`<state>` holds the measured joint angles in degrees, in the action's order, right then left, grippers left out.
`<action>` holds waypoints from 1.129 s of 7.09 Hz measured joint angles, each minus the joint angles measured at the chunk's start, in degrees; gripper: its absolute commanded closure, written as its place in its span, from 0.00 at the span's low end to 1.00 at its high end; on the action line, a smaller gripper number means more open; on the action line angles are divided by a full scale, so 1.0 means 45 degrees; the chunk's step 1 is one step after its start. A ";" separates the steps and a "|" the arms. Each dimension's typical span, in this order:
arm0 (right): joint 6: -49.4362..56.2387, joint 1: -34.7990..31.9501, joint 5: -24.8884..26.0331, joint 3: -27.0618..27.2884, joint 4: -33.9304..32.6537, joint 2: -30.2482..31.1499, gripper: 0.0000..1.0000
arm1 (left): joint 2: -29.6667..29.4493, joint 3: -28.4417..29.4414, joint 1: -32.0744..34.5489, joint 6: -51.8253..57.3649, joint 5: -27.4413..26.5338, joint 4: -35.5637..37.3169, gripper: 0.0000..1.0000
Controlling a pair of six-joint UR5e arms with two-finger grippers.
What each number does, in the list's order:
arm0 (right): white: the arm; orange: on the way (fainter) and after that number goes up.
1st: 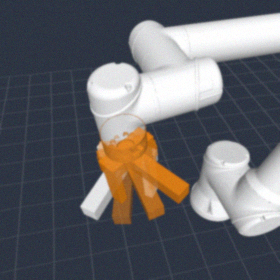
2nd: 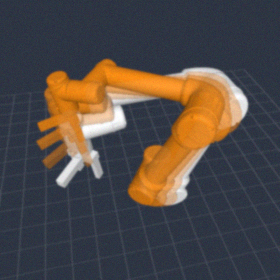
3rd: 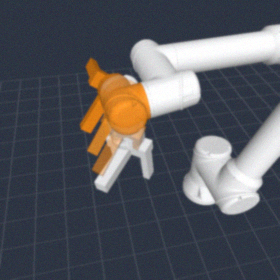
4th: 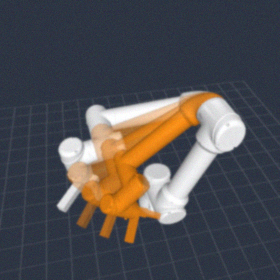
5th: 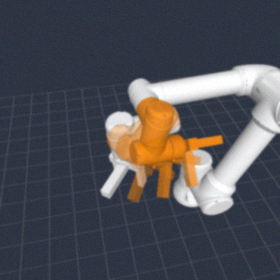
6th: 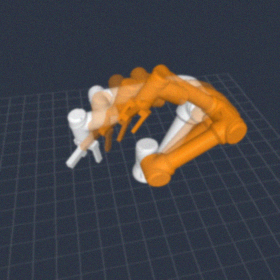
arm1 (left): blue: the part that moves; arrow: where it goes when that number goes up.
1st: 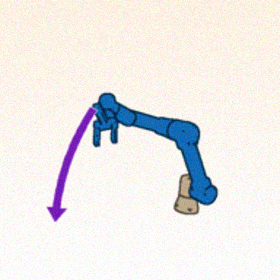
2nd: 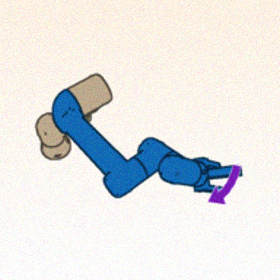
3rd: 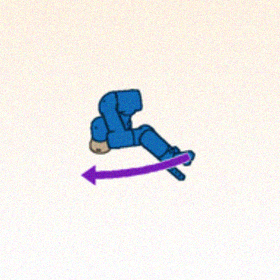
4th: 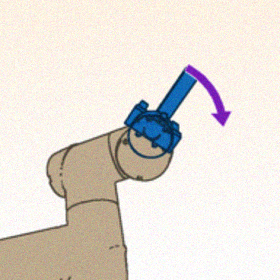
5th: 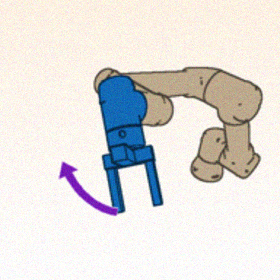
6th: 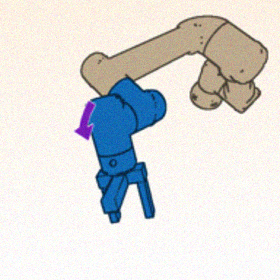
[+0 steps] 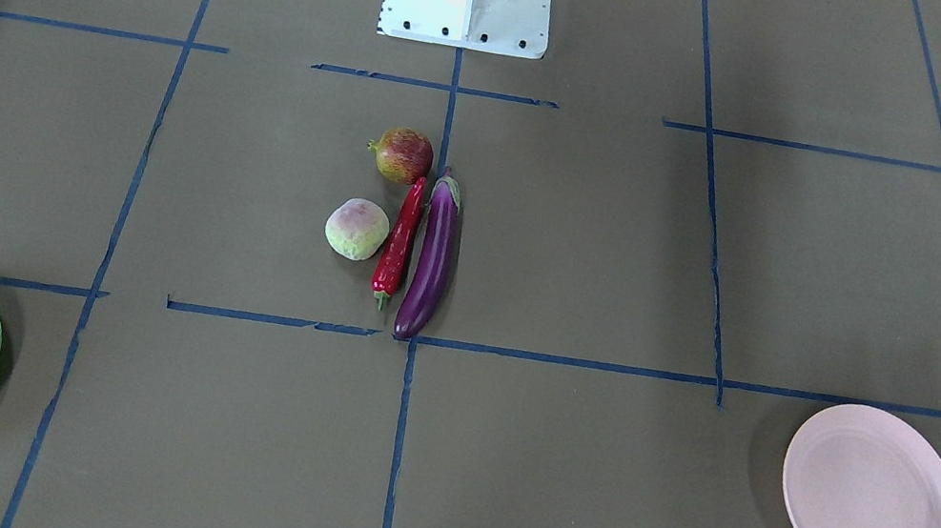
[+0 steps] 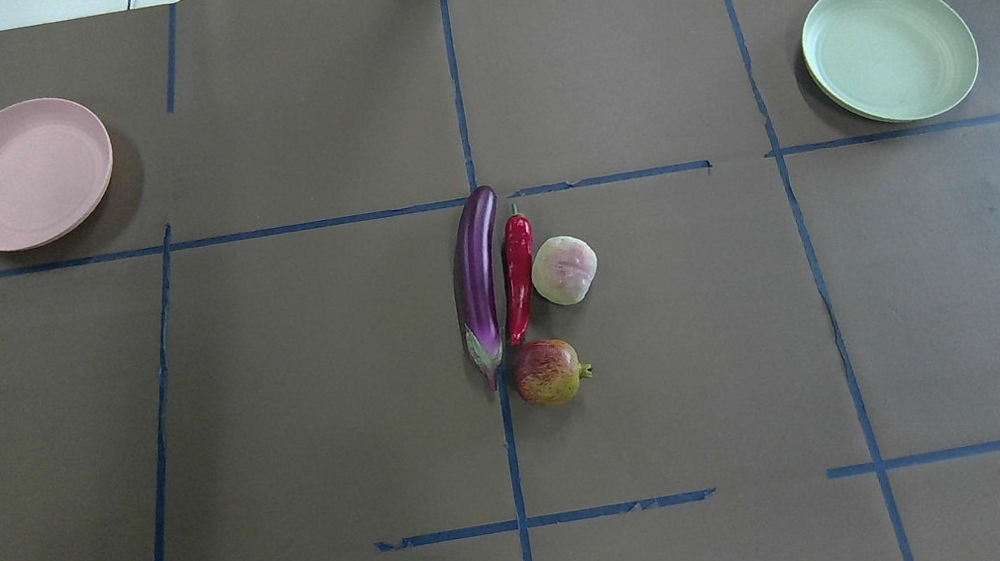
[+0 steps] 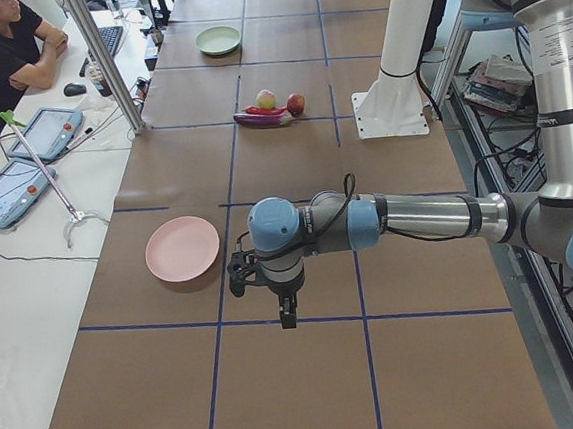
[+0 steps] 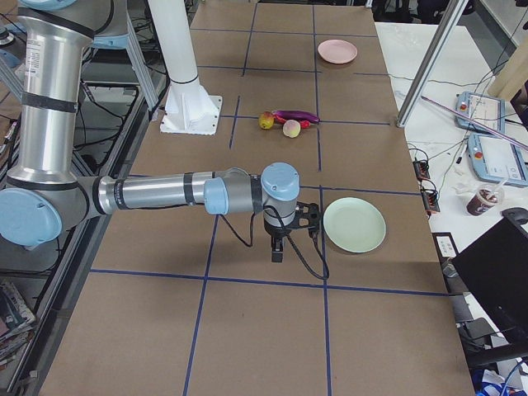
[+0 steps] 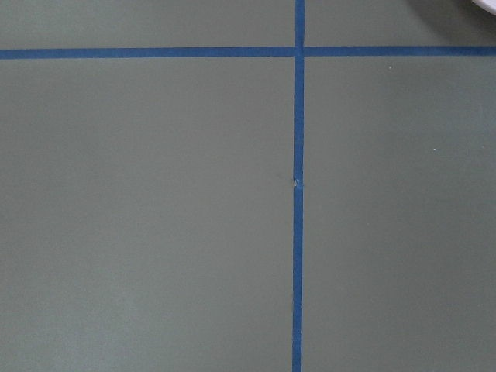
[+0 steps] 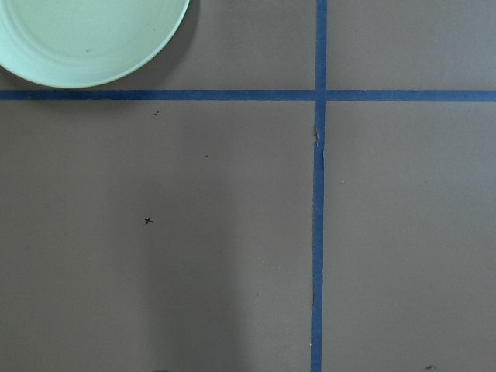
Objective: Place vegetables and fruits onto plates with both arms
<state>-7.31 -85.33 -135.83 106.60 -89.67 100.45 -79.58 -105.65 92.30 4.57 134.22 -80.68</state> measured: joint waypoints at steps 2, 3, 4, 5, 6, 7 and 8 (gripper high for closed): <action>0.0198 -0.0001 -0.0161 0.0003 0.0045 0.0064 0.00 | 0.0032 -0.0045 -0.0179 0.0016 -0.0003 0.0015 0.00; 0.0145 -0.0002 -0.0178 0.0013 0.0062 0.0058 0.00 | 0.0063 -0.0065 -0.0286 -0.0001 -0.0003 0.0030 0.00; 0.0105 -0.0002 -0.0184 0.0020 0.0064 0.0049 0.00 | 0.0083 -0.0071 -0.0333 -0.0033 -0.0003 0.0022 0.00; 0.0094 -0.0002 -0.0185 0.0019 0.0064 0.0044 0.00 | 0.0106 -0.0072 -0.0352 -0.0060 -0.0003 0.0017 0.00; 0.0096 -0.0002 -0.0186 0.0017 0.0067 0.0045 0.00 | 0.0129 -0.0054 -0.0362 -0.0072 0.0006 0.0023 0.00; 0.0098 0.0002 -0.0186 0.0014 0.0076 0.0051 0.00 | 0.0137 -0.0041 -0.0369 -0.0081 0.0038 0.0008 0.00; 0.0109 0.0010 -0.0191 0.0009 0.0080 0.0053 0.00 | 0.0143 -0.0005 -0.0372 -0.0091 0.0081 -0.0006 0.00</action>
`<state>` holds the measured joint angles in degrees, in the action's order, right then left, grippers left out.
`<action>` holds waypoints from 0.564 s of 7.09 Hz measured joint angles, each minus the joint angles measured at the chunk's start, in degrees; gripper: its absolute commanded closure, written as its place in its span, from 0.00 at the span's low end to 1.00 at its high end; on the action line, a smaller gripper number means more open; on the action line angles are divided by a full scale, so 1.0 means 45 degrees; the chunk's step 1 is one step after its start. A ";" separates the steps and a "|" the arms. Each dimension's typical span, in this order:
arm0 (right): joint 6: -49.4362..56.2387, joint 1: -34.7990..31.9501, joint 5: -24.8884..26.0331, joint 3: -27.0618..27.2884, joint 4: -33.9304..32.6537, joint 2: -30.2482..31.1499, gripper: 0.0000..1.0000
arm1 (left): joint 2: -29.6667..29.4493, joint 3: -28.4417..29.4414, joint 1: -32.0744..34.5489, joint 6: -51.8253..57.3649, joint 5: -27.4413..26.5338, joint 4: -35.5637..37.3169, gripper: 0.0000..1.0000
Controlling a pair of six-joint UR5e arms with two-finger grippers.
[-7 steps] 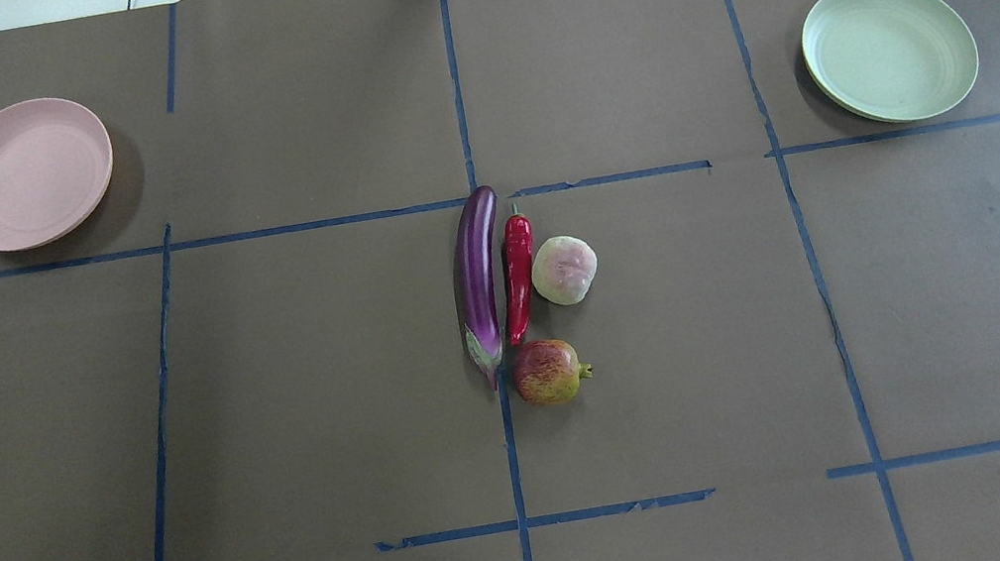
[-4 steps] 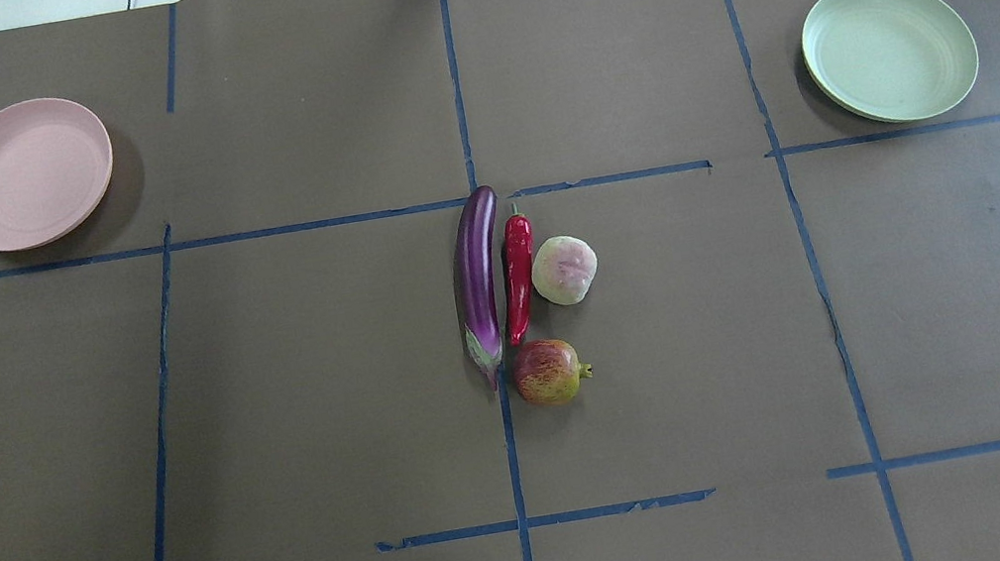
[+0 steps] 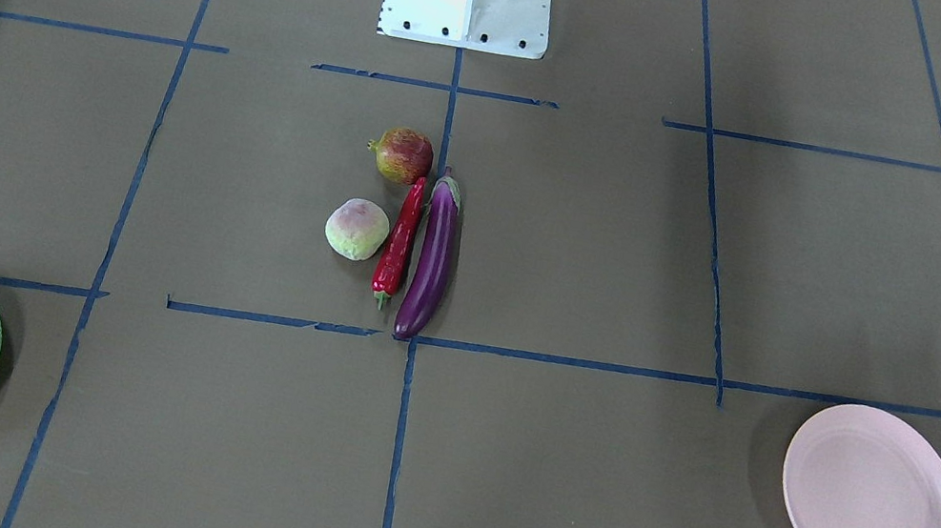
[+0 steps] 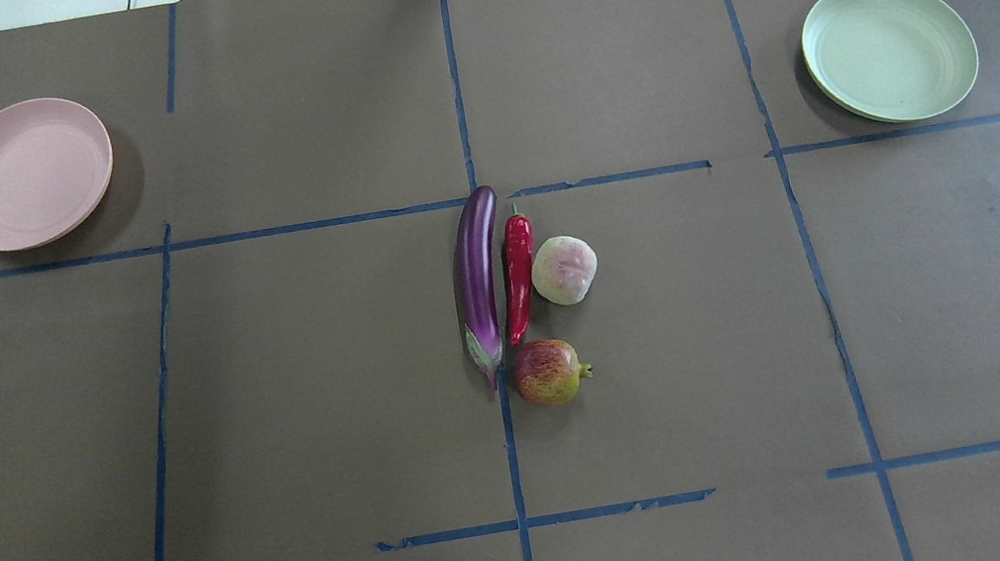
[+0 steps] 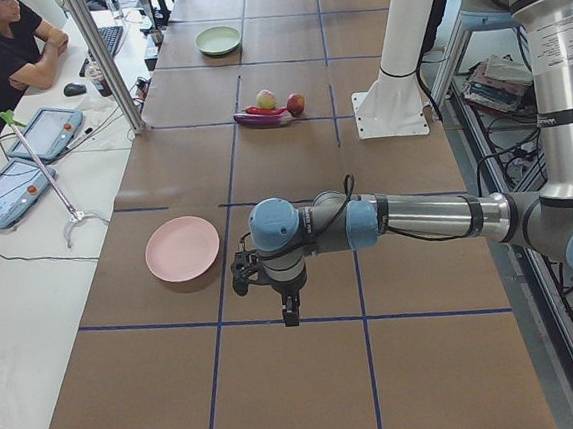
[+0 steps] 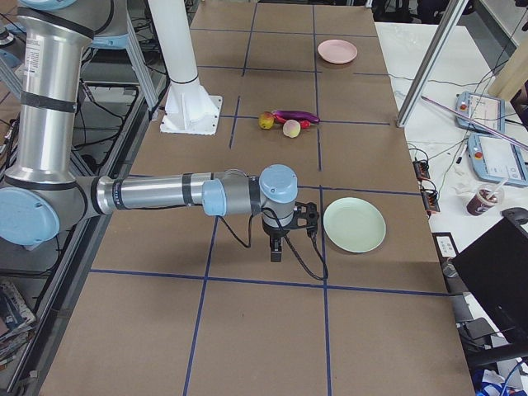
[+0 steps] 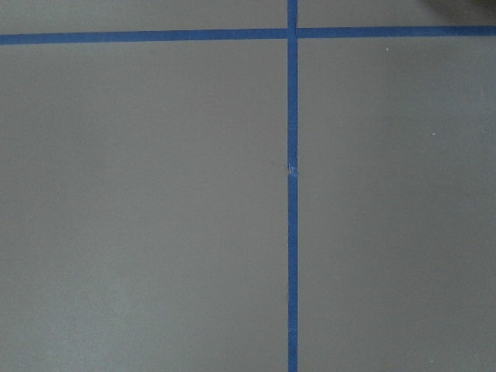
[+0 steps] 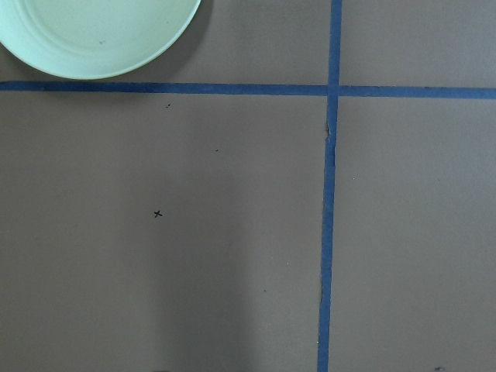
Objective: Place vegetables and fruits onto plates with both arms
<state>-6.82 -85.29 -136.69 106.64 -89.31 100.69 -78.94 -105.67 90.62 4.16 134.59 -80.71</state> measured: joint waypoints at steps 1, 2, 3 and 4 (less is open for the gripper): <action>0.0017 0.0019 -0.0048 0.0009 0.0001 -0.0017 0.00 | -0.0008 0.0078 -0.0001 -0.0010 0.0021 -0.0017 0.00; 0.0021 0.0051 -0.0246 0.0033 0.0007 -0.0046 0.00 | -0.0023 0.0120 -0.0001 -0.0019 0.0029 -0.0059 0.00; 0.0012 0.0160 -0.0625 0.0050 0.0057 -0.0078 0.00 | -0.0031 0.0093 -0.0002 -0.0020 0.0042 -0.0085 0.00; 0.0000 0.0362 -0.0911 0.0045 0.0383 -0.0097 0.00 | -0.0035 0.0030 -0.0001 -0.0013 0.0054 -0.0100 0.00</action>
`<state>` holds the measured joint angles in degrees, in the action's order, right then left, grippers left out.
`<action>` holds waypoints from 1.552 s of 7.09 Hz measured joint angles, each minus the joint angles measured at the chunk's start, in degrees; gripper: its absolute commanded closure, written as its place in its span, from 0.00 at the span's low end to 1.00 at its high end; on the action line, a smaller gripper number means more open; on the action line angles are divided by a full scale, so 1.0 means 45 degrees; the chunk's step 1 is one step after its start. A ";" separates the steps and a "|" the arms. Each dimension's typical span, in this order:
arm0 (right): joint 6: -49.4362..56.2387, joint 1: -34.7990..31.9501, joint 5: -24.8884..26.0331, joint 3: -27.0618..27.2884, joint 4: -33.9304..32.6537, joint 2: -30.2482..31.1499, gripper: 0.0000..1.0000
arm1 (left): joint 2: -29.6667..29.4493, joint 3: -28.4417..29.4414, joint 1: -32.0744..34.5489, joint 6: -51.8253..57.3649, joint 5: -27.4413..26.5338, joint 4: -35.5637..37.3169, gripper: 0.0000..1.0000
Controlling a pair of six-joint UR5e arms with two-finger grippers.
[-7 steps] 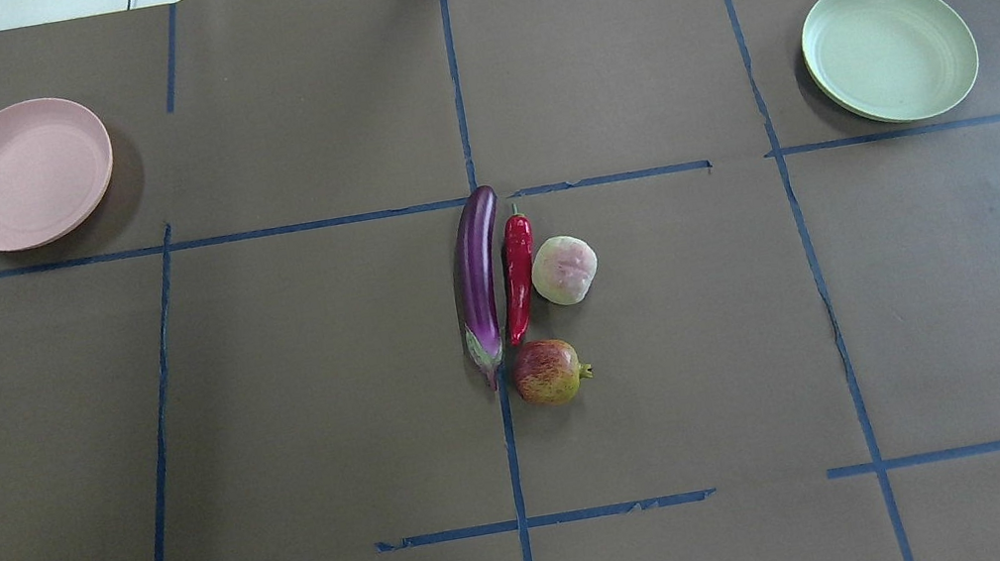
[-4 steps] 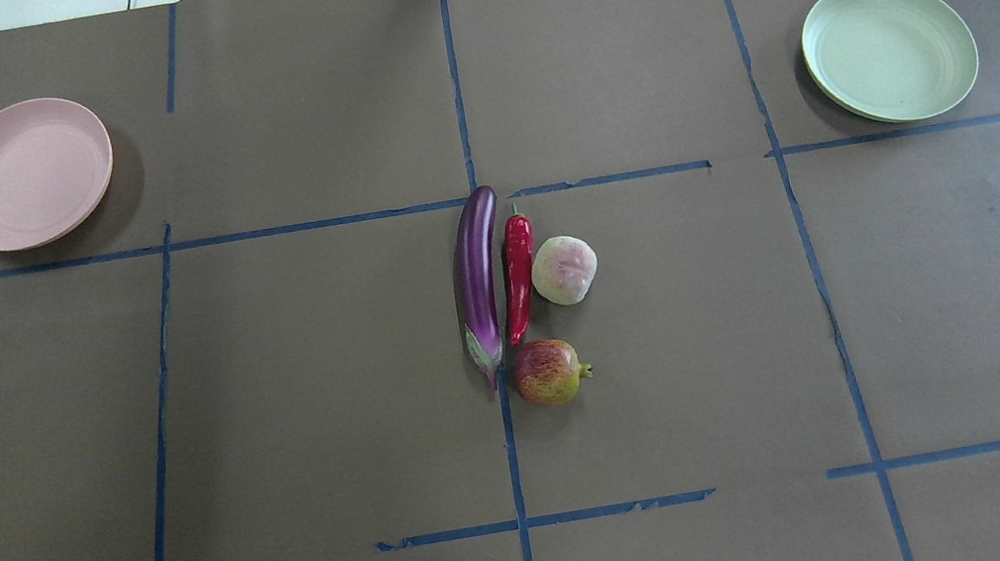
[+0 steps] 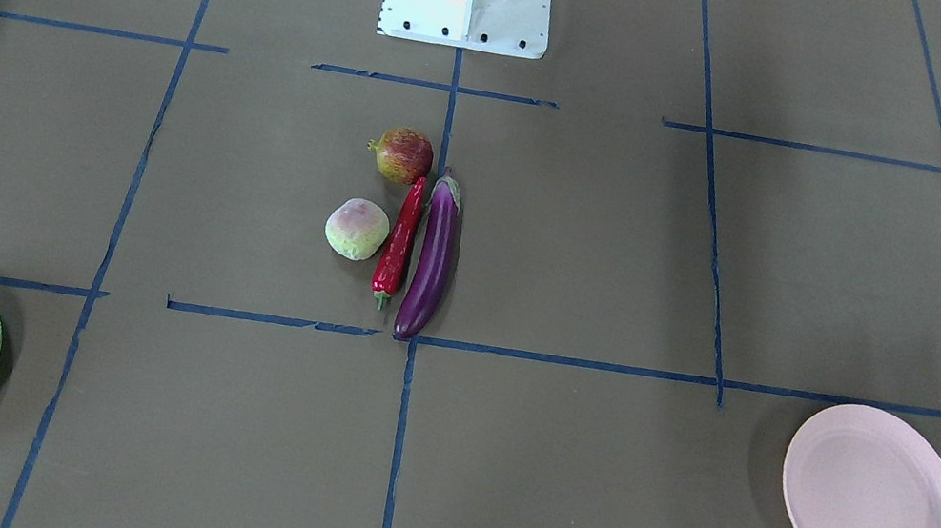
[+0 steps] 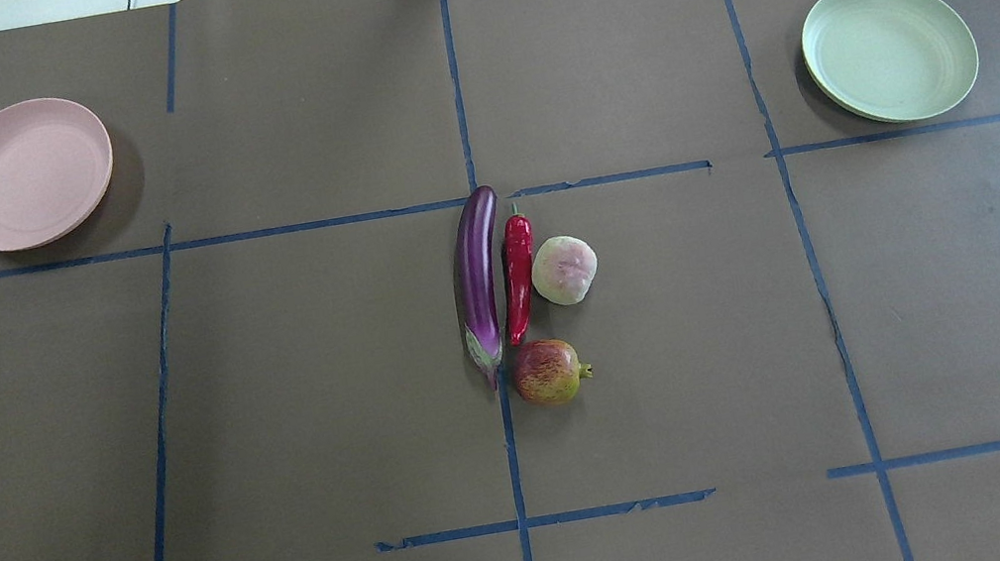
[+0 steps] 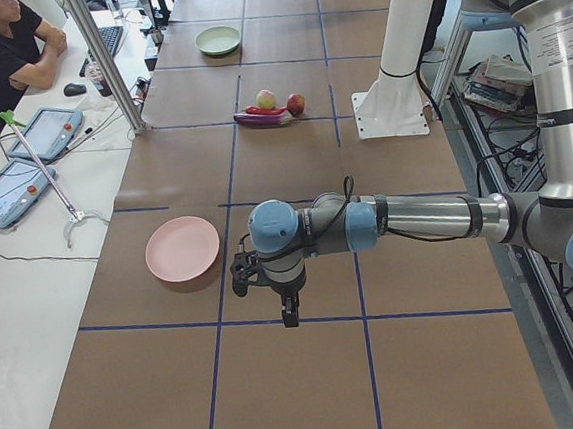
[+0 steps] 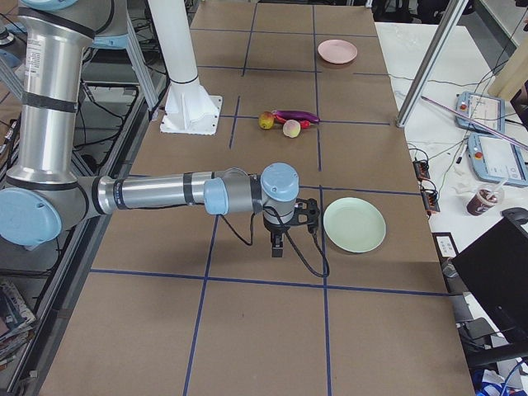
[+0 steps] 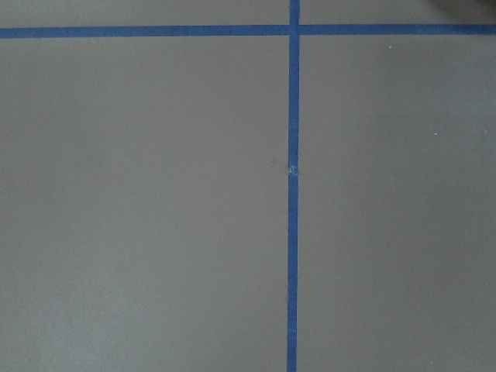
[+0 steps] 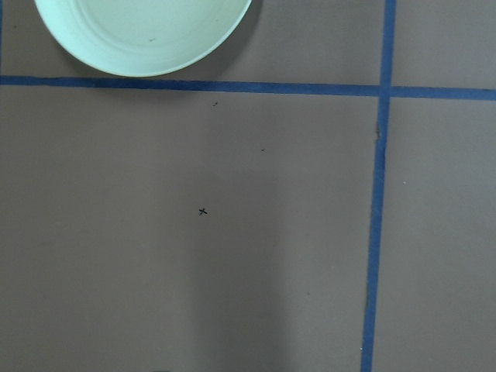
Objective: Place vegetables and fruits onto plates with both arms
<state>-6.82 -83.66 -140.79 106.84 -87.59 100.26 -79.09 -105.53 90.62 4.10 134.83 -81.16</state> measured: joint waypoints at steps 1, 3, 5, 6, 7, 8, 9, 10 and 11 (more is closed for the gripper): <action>-0.0181 0.0266 -0.0081 -0.0020 0.0637 -0.0007 0.00 | -0.0001 -0.0071 0.0000 0.0009 0.0010 -0.0007 0.00; -0.2342 0.1435 -0.0063 0.0178 0.1728 -0.0251 0.00 | -0.0002 -0.0114 0.0000 0.0084 0.0018 -0.0088 0.00; -0.5842 0.3091 0.0243 0.0306 0.3517 -0.0996 0.04 | -0.0002 -0.0122 -0.0001 0.0098 0.0019 -0.0313 0.00; -0.6910 0.4065 0.0748 0.0314 0.4093 -0.1561 0.08 | -0.0002 -0.0122 -0.0007 0.0091 0.0019 -0.0358 0.00; -0.7713 0.4979 0.1290 0.0311 0.4303 -0.2210 0.05 | -0.0002 -0.0122 -0.0009 0.0090 0.0019 -0.0378 0.00; -0.8660 0.5899 0.1725 0.0288 0.4341 -0.3018 0.03 | -0.0002 -0.0122 -0.0009 0.0102 0.0028 -0.0397 0.00; -0.9996 0.6889 0.2268 0.0255 0.4342 -0.3895 0.01 | -0.0002 -0.0123 -0.0013 0.0115 0.0044 -0.0406 0.00; -1.1727 0.7979 0.3263 0.0179 0.4286 -0.4831 0.01 | -0.0002 -0.0123 -0.0014 0.0126 0.0053 -0.0406 0.00; -1.3465 0.9023 0.4426 -0.0081 0.3912 -0.5962 0.01 | -0.0002 -0.0123 -0.0008 0.0136 0.0056 -0.0408 0.00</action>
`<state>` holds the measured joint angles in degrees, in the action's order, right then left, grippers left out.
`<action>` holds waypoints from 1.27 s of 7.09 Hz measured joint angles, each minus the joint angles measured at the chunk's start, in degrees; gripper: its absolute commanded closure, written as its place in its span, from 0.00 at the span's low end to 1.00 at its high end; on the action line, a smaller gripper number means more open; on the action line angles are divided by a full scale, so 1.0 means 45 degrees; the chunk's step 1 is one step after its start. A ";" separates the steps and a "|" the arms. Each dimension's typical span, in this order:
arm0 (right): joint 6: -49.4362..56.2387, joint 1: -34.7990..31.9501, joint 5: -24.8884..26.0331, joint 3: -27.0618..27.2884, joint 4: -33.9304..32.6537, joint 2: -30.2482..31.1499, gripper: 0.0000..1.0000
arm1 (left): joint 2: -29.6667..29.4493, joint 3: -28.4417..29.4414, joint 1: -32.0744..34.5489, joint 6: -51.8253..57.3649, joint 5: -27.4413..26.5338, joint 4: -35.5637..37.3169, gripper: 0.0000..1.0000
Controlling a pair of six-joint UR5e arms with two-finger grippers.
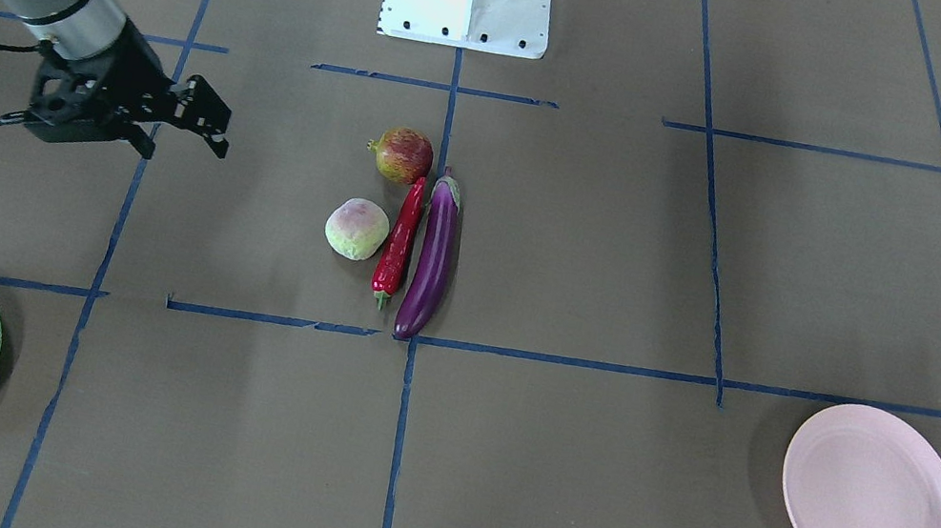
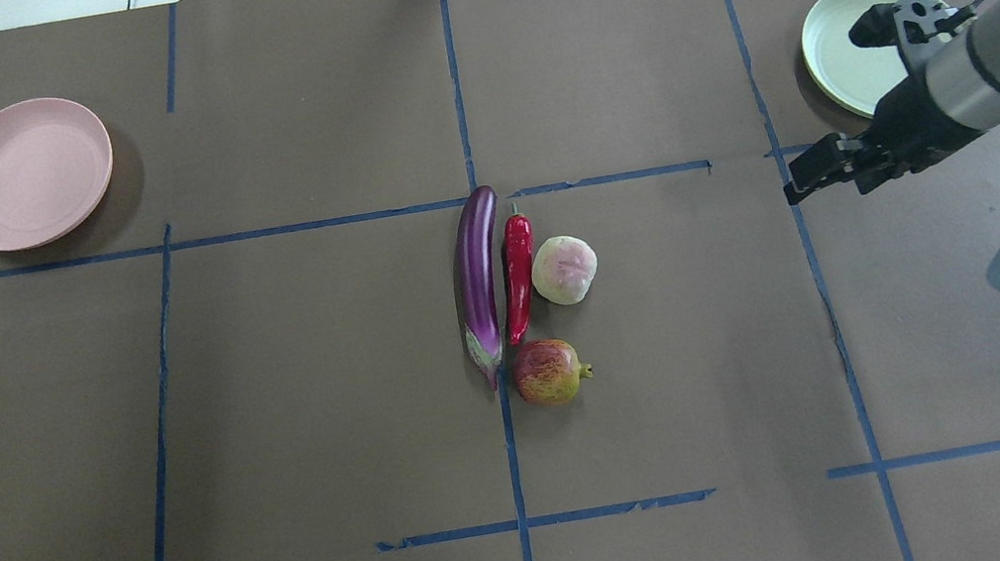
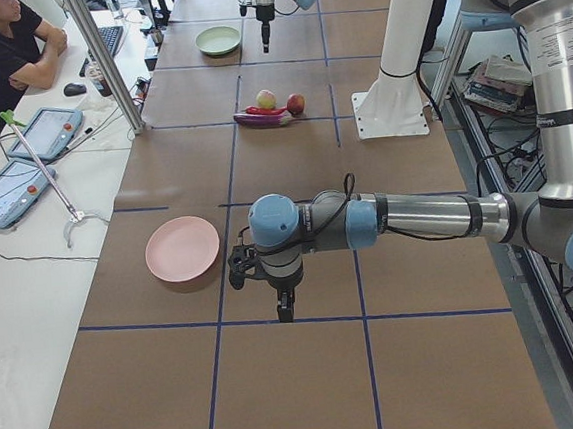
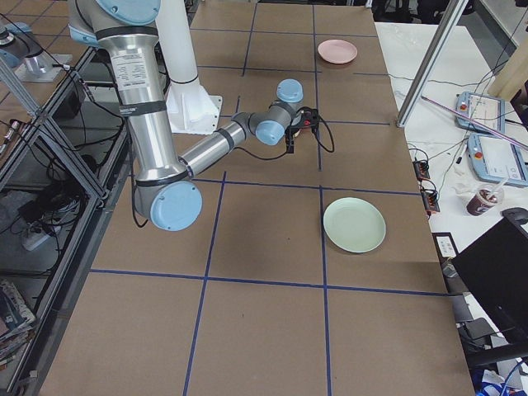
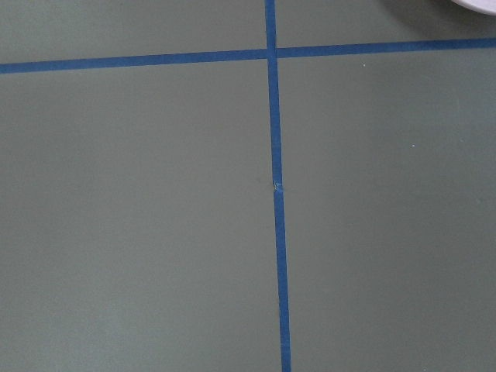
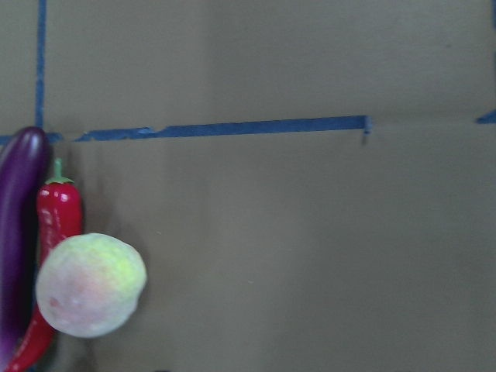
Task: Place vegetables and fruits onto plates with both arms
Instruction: 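Move the right gripper to the pale peach and grasp it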
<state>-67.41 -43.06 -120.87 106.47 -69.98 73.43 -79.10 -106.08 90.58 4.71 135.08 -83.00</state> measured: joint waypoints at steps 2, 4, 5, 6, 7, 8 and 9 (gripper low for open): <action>-0.1538 0.1308 0.1769 -0.0923 -0.1855 -0.2452 0.01 | 0.0003 0.0000 0.0001 -0.0023 0.0002 -0.0220 0.00; -0.2253 0.2047 0.2812 -0.1872 -0.2882 -0.3739 0.01 | 0.0029 0.0011 -0.0002 -0.0018 0.0002 -0.0405 0.00; -0.2417 0.2394 0.3462 -0.2155 -0.3146 -0.3993 0.01 | 0.0034 0.0017 -0.0001 -0.0003 0.0002 -0.0424 0.00; -0.2492 0.2649 0.3940 -0.2503 -0.3468 -0.4320 0.01 | 0.0045 0.0018 -0.0005 0.0004 0.0001 -0.0435 0.00; -0.2523 0.2816 0.4218 -0.2896 -0.3647 -0.4586 0.02 | 0.0076 0.0019 -0.0009 0.0006 0.0015 -0.0440 0.00; -0.2530 0.2952 0.4503 -0.3231 -0.3712 -0.4701 0.02 | 0.0121 0.0019 -0.0010 0.0012 0.0040 -0.0442 0.00; -0.2531 0.3028 0.4756 -0.3500 -0.3713 -0.4817 0.02 | 0.0149 0.0020 -0.0011 0.0020 0.0052 -0.0443 0.00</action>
<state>-78.79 -29.43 -99.47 90.72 -86.69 51.76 -78.43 -106.00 90.53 4.80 135.32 -84.99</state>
